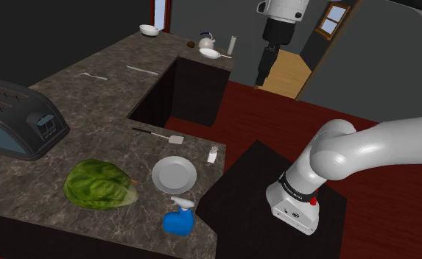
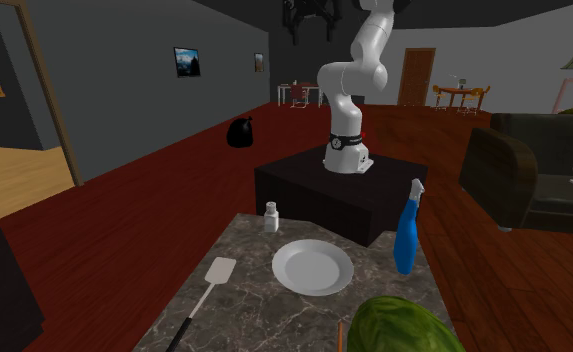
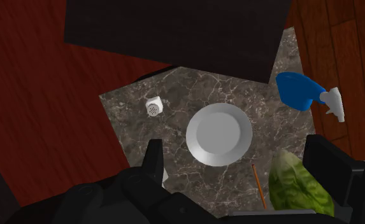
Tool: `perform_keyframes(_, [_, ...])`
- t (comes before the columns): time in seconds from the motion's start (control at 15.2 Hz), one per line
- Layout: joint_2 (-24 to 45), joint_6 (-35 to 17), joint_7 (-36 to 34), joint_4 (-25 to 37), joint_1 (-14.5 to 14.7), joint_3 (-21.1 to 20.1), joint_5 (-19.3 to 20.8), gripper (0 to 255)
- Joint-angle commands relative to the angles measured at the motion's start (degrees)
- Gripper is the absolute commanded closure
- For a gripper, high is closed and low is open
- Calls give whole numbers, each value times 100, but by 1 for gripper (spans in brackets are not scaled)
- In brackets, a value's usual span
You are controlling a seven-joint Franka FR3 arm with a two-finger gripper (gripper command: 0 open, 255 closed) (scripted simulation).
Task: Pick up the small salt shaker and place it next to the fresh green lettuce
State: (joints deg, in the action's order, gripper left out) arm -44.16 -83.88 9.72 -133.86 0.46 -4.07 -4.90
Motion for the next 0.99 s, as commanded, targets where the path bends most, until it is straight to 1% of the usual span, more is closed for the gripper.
perform_keyframes(0.0, [0,0,0,0,0,0,0,0])
perform_keyframes(0.46, [23,-1448,245,-1327,-43,71,89,0])
perform_keyframes(0.73, [267,-2365,379,-1941,-82,114,138,0])
perform_keyframes(0.92, [587,-3109,479,-2321,-120,148,174,0])
